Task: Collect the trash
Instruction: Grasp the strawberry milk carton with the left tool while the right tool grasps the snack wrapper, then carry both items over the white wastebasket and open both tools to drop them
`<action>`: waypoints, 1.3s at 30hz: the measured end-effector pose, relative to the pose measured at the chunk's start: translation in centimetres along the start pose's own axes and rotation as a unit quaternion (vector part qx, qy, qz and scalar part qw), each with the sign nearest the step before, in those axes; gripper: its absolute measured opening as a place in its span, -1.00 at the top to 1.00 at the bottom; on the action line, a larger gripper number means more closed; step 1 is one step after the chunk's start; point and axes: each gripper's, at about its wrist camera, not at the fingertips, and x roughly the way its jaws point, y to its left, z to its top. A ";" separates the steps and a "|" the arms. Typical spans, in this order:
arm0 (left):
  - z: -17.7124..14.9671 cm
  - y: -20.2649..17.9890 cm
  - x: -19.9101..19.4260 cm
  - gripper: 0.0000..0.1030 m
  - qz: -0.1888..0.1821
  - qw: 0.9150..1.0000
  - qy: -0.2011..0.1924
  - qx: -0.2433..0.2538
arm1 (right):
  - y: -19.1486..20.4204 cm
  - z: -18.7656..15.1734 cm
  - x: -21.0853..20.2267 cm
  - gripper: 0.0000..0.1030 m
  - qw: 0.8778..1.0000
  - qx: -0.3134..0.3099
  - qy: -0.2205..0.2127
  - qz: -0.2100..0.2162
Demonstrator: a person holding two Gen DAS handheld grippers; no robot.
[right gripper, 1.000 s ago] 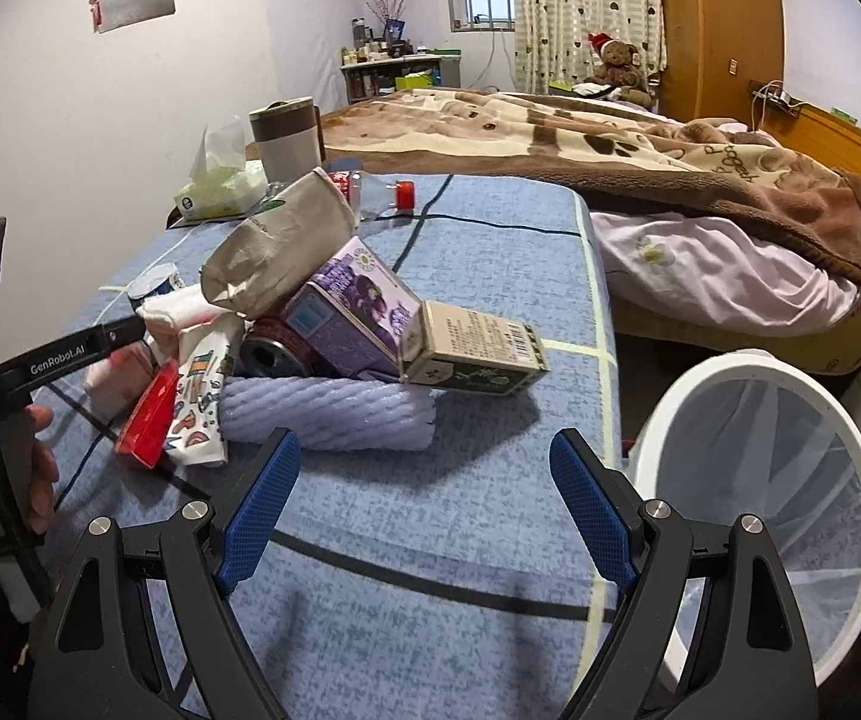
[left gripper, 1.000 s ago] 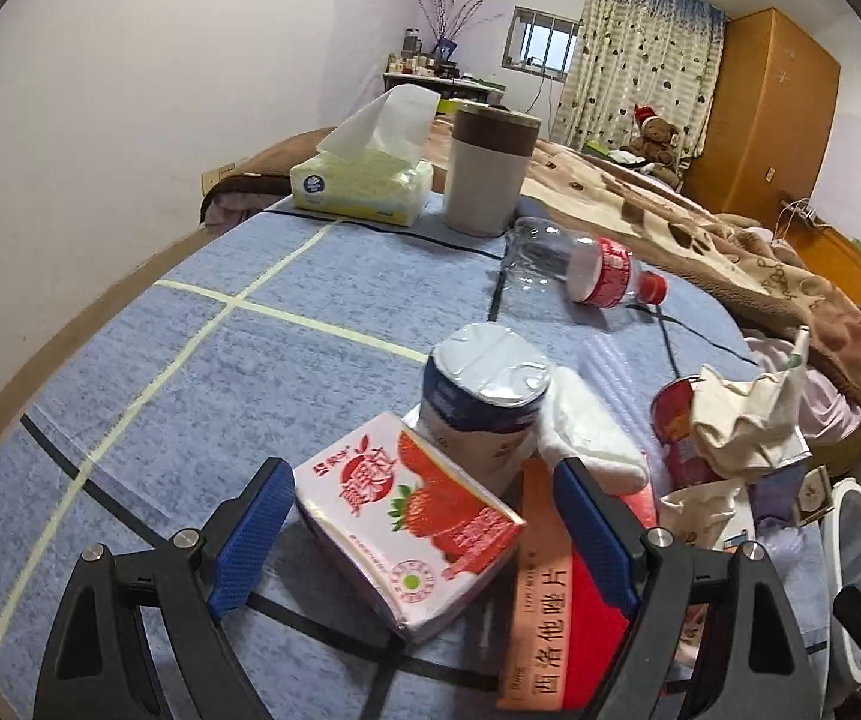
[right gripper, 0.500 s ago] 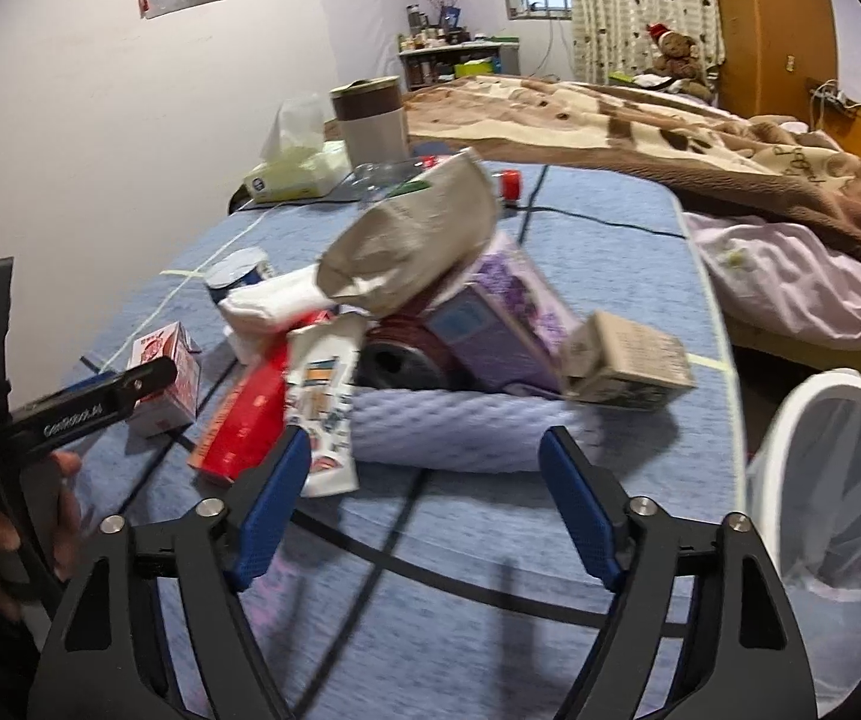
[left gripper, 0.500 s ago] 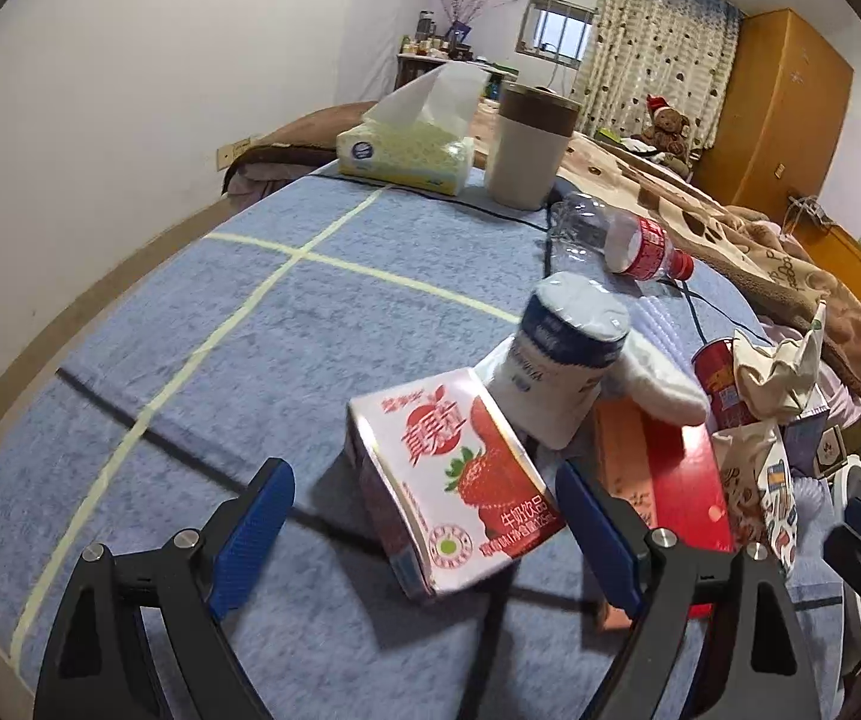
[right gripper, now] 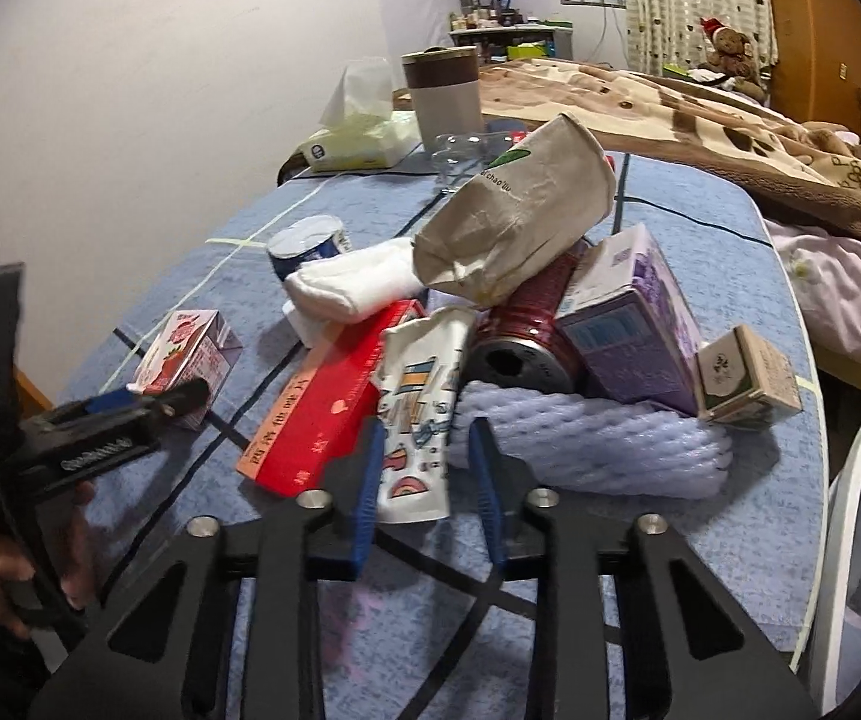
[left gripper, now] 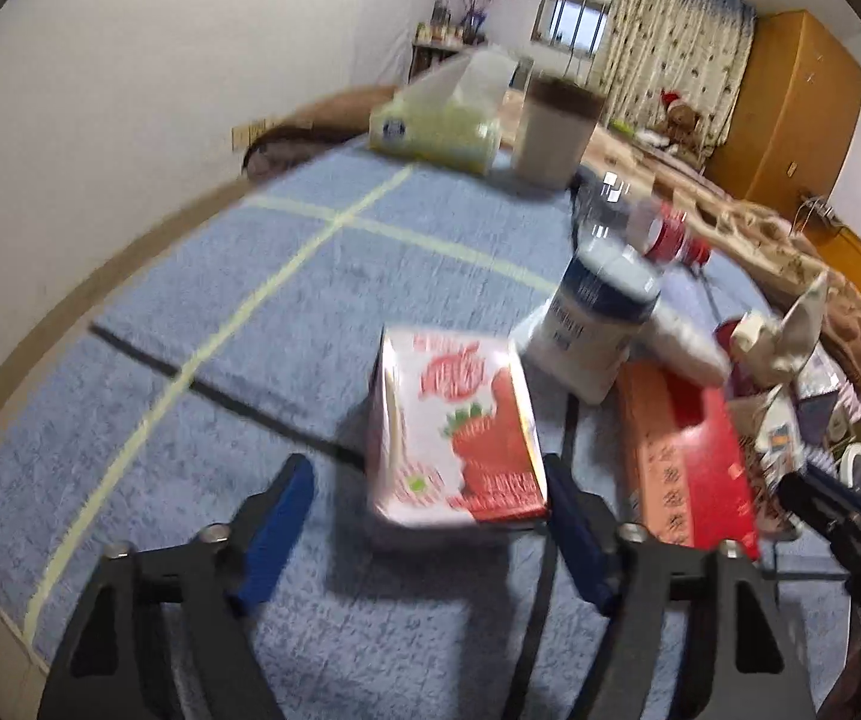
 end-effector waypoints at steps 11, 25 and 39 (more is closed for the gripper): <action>-0.4 0.3 -1.5 -0.10 0.003 1.000 -0.022 0.016 | 0.5 -0.1 -0.9 0.81 1.000 0.002 -0.006 0.000; -0.8 -3.2 -7.4 -0.09 -0.048 0.994 -0.070 0.062 | 0.4 -0.4 -6.1 0.81 0.997 0.007 -0.076 0.020; -2.9 -14.7 -8.0 -0.09 -0.149 0.972 -0.054 0.173 | -6.9 -4.1 -9.8 0.81 0.989 0.094 -0.098 -0.054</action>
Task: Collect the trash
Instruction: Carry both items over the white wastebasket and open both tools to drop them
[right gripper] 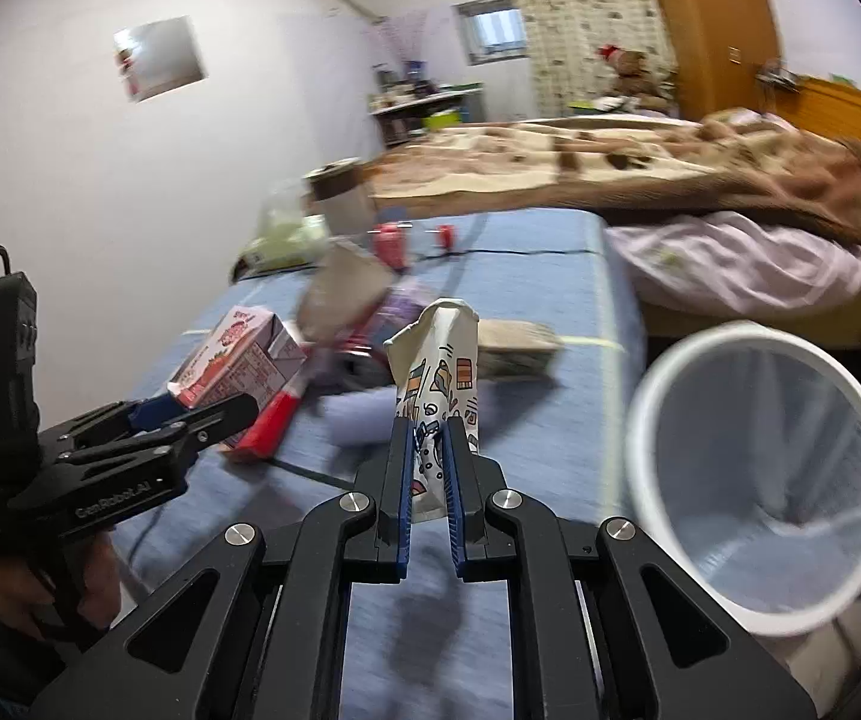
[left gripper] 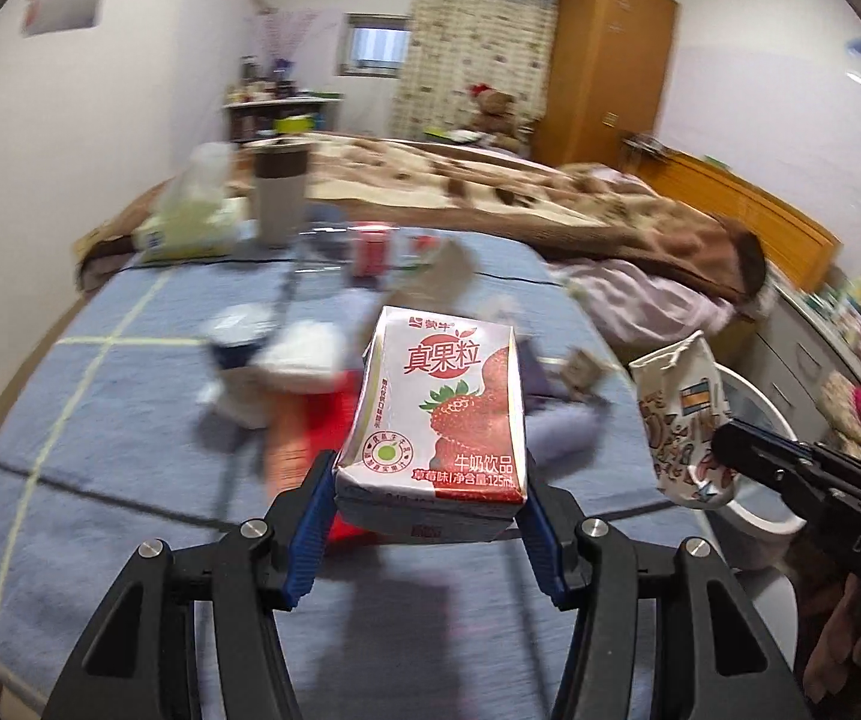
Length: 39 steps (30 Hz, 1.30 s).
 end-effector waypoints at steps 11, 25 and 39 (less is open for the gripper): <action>0.8 -10.6 4.1 -0.09 -0.108 0.990 0.027 0.092 | -7.5 -1.3 -2.0 0.81 0.992 0.091 -0.009 -0.087; 1.0 -20.2 9.7 -0.10 -0.199 0.963 0.075 0.163 | -13.1 -3.3 -2.9 0.80 0.980 0.145 0.010 -0.140; 1.3 -20.4 10.2 -0.10 -0.208 0.963 0.071 0.158 | -13.4 -3.4 -3.9 0.47 0.979 0.140 0.007 -0.150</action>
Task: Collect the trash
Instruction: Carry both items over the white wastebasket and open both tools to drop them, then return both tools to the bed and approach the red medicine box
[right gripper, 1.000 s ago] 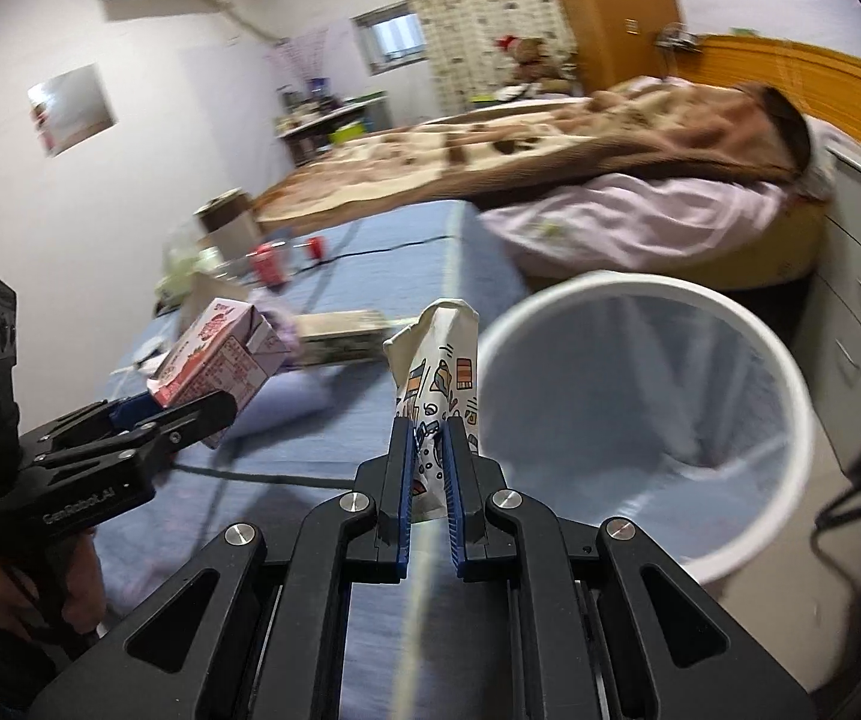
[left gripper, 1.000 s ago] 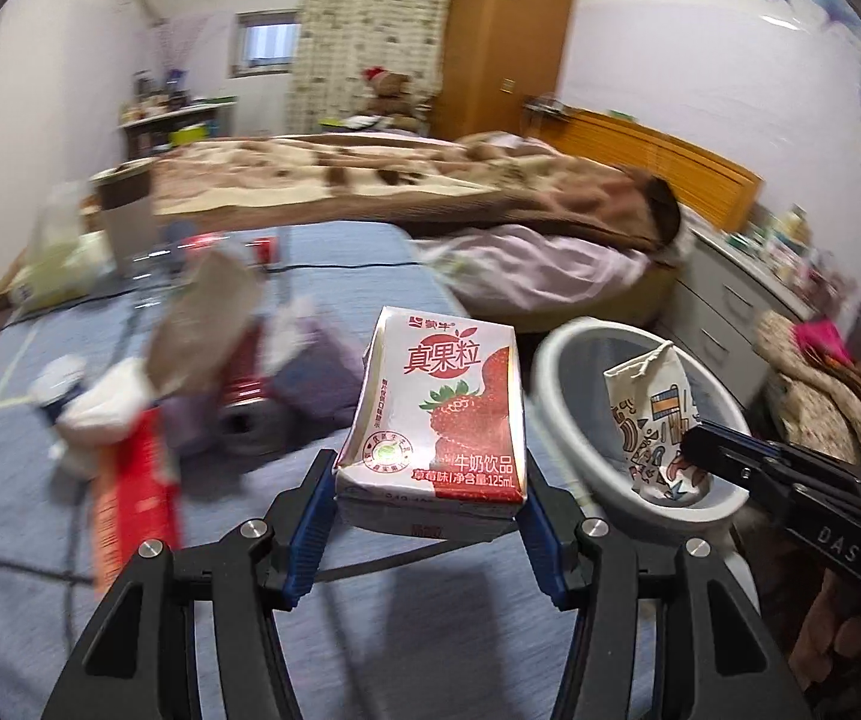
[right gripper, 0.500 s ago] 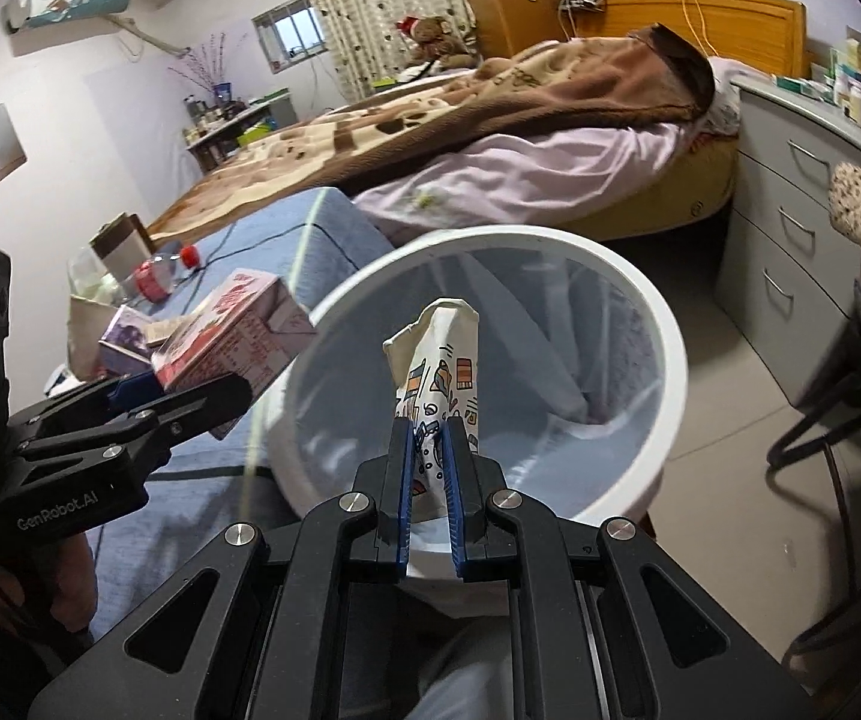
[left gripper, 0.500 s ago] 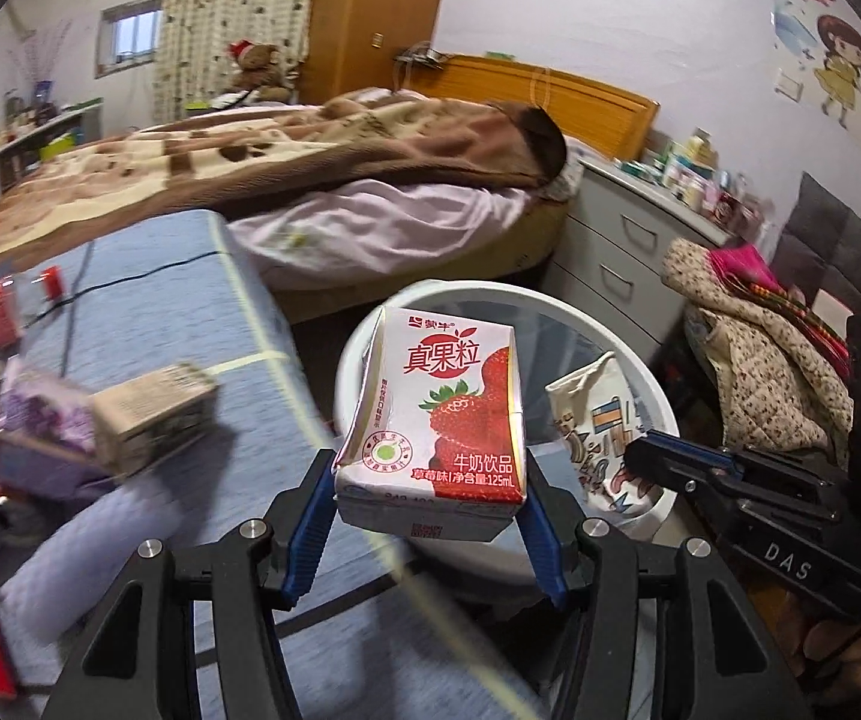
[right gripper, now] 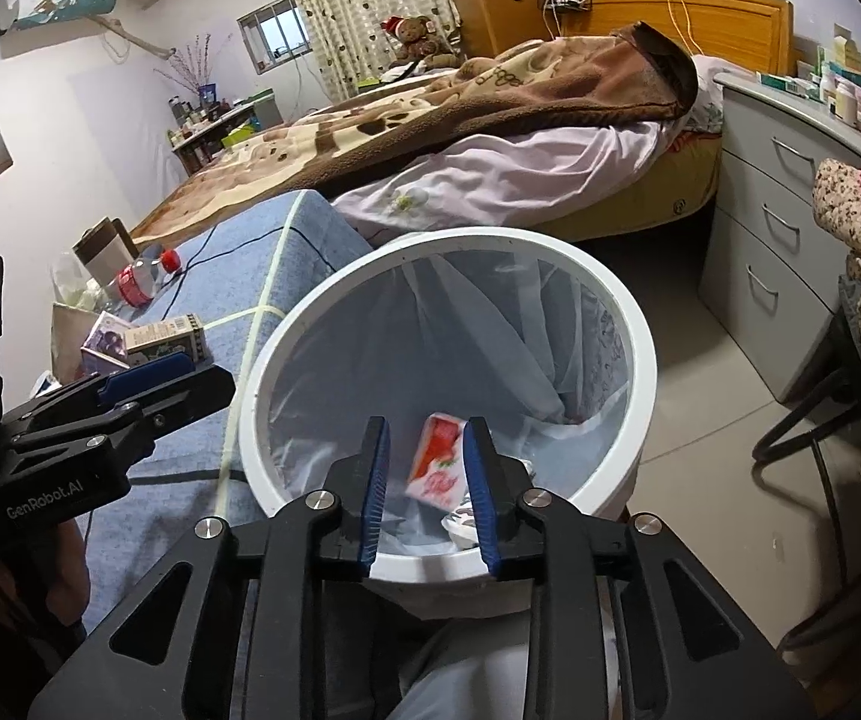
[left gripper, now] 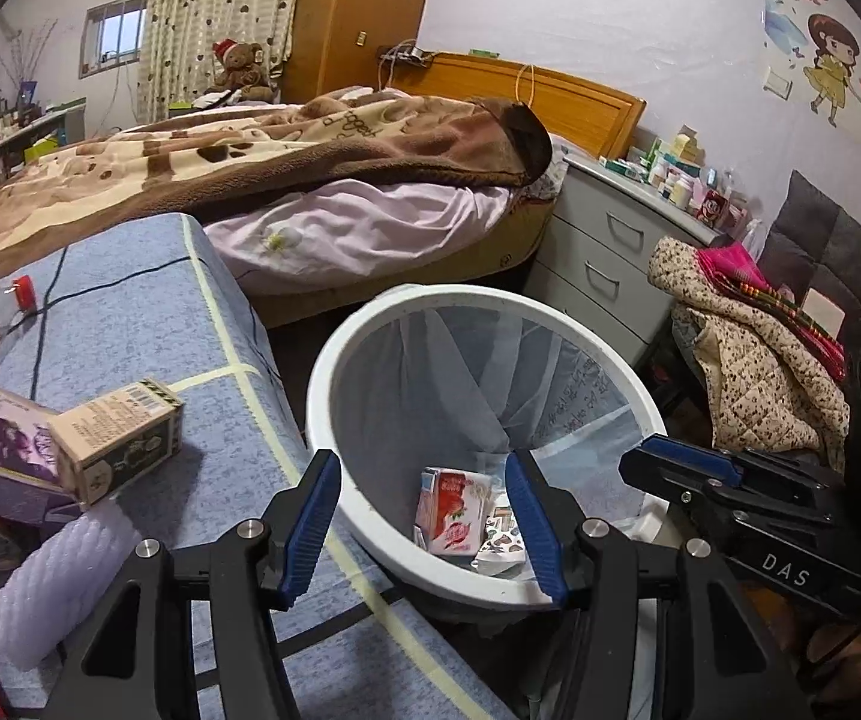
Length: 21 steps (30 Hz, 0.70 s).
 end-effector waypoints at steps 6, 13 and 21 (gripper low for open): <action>-0.9 0.9 -2.0 -0.10 0.026 1.000 -0.015 -0.008 | 1.3 0.2 -0.4 0.17 1.000 -0.017 -0.008 0.016; -2.6 2.7 -4.2 -0.11 0.063 0.997 -0.015 -0.030 | 3.0 0.1 -0.3 0.17 0.999 -0.028 0.000 0.039; -4.7 5.6 -7.6 -0.11 0.107 0.991 -0.029 -0.069 | 5.7 -0.3 -0.1 0.17 0.997 -0.051 0.011 0.062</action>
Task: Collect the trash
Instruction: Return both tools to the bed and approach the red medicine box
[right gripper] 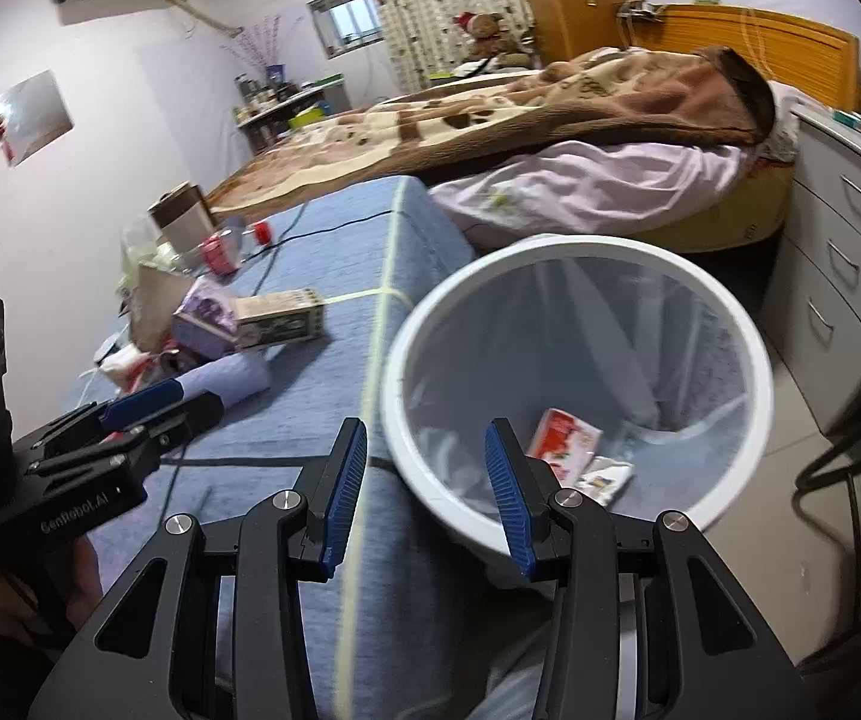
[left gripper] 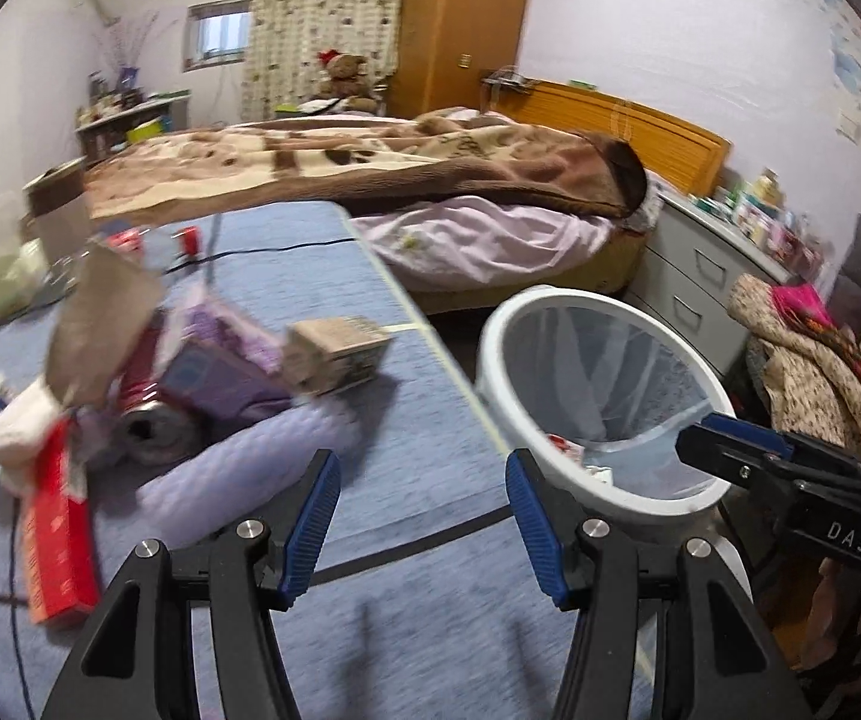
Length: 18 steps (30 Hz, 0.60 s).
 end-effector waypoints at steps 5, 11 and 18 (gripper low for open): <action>-0.8 2.4 -1.8 -0.11 0.023 0.999 -0.016 -0.024 | 2.0 0.1 0.3 0.17 0.999 -0.036 0.002 0.010; -1.7 5.0 -3.2 -0.11 0.046 0.998 -0.020 -0.050 | 4.0 0.6 0.6 0.17 0.997 -0.063 -0.007 0.041; -2.5 8.6 -4.6 -0.11 0.083 0.993 -0.025 -0.086 | 6.1 1.0 1.7 0.17 0.994 -0.092 -0.007 0.052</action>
